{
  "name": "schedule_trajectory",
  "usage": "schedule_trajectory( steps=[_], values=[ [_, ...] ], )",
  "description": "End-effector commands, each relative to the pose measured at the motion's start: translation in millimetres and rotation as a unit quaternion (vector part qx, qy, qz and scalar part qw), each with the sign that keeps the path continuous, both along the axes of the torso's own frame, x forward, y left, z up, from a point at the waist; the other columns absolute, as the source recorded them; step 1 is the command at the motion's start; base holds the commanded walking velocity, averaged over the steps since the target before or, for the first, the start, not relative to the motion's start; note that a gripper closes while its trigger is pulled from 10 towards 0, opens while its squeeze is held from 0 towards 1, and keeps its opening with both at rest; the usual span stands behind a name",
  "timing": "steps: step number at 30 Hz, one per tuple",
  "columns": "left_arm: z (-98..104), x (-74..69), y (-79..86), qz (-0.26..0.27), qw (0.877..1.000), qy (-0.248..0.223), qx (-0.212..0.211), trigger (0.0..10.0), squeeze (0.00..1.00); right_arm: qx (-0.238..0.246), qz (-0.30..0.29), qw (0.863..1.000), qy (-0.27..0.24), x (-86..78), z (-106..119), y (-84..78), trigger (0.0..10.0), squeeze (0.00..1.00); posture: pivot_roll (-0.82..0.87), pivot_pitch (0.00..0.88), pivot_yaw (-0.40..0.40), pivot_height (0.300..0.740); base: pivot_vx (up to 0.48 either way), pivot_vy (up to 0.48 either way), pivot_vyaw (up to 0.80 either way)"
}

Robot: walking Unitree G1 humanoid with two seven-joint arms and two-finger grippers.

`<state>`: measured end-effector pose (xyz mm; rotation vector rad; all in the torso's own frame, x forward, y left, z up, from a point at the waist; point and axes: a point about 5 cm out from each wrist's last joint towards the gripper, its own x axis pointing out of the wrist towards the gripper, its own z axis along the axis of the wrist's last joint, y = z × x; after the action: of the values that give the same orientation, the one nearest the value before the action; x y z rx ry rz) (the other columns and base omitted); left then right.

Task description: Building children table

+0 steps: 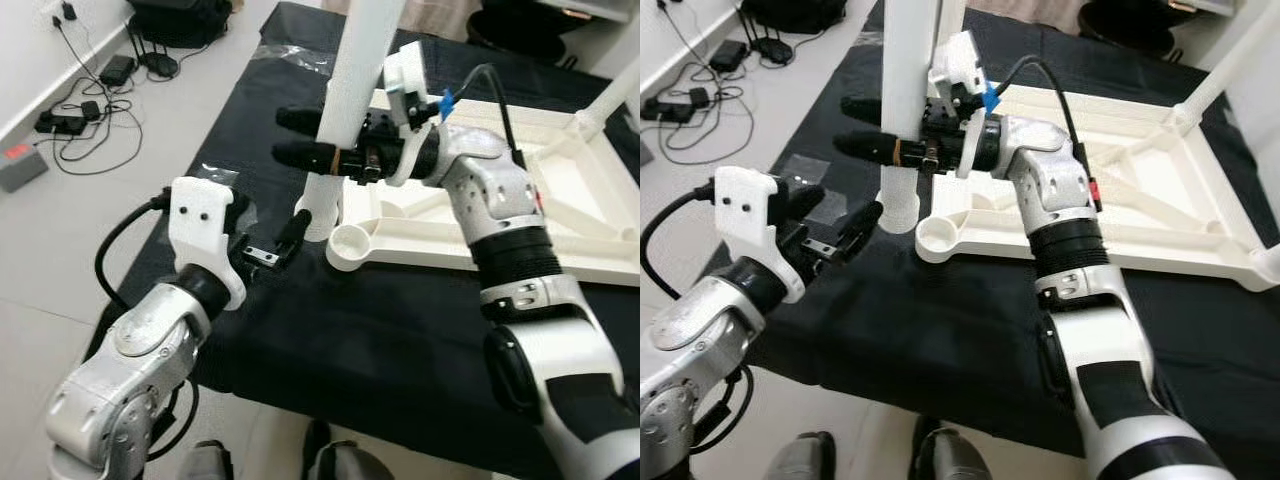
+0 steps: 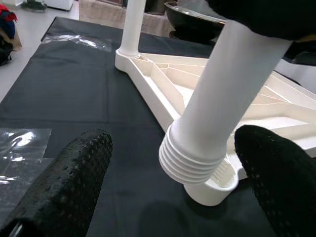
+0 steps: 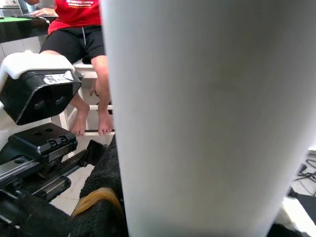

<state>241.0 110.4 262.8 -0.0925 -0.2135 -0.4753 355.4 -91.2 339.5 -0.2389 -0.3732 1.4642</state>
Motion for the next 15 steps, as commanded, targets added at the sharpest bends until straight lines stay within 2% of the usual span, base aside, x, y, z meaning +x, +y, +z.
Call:
schedule_trajectory(
  steps=[1,7,15],
  values=[
    [-1.5,-2.6,-3.2,-0.01,1.0,0.002,0.001,10.0,0.0,-0.005,-0.015,1.0,-0.008,2.2,-0.9,-5.5,10.0,0.0,0.05,0.271,-0.138,0.74,0.0,0.0,0.0],
    [-0.8,-3.7,-3.3,-0.009,1.0,0.001,0.0,10.0,0.0,-0.008,-0.042,0.999,-0.01,7.4,-1.4,-6.5,10.0,0.0,0.05,0.274,-0.14,0.74,0.0,0.0,0.0],
    [-0.8,-4.7,-3.7,-0.01,1.0,0.001,0.0,10.0,0.0,-0.025,-0.037,0.999,-0.006,7.4,-4.9,-9.2,10.0,0.0,0.05,0.277,-0.14,0.74,0.0,0.0,0.0]
  ],
)
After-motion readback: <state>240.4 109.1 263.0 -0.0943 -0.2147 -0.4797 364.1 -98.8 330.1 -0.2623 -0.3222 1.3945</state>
